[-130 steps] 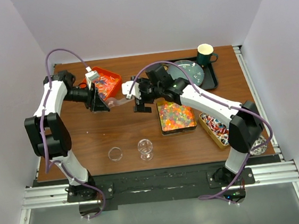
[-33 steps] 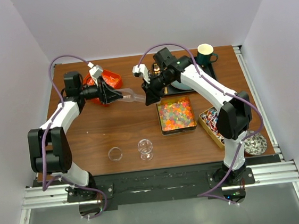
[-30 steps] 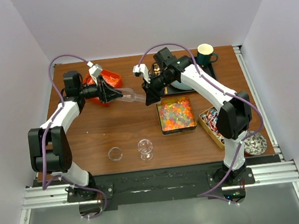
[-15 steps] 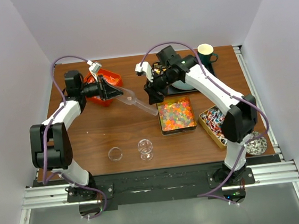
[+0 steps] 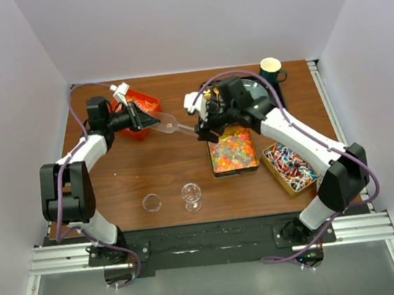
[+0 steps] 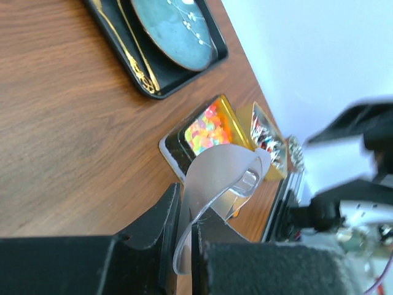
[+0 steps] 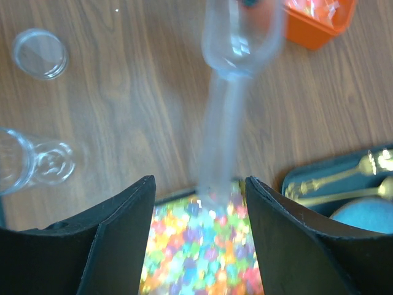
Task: Pack the candies
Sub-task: Pick up the spatula from the center of the board.
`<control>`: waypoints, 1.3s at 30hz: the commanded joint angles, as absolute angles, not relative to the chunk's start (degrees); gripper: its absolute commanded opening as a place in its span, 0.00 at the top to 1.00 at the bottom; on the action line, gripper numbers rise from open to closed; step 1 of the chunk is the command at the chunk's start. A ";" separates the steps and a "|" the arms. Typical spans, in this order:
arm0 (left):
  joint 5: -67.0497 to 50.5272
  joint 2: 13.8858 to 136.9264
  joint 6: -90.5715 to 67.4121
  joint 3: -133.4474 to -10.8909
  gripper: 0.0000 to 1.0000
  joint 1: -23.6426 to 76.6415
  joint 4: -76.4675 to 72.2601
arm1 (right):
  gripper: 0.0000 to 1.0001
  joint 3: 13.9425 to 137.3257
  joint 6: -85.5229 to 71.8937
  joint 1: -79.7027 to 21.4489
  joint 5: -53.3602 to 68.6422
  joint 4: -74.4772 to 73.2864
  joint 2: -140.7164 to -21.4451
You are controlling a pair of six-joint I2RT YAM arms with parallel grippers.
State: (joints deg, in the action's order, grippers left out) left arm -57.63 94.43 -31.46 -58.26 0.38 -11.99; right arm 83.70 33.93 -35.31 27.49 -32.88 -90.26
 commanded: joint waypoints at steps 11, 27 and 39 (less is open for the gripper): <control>-56.95 92.90 -42.54 -58.27 1.00 0.00 -19.42 | 0.36 79.89 41.84 -40.25 18.81 -8.62 -94.04; -64.77 96.59 -49.04 -57.66 1.00 -1.49 -26.89 | 0.43 77.26 41.75 -40.25 18.89 -2.99 -95.10; -71.10 100.90 -54.05 -56.69 1.00 -1.58 -32.17 | 0.51 76.64 43.77 -40.17 20.92 -4.39 -94.83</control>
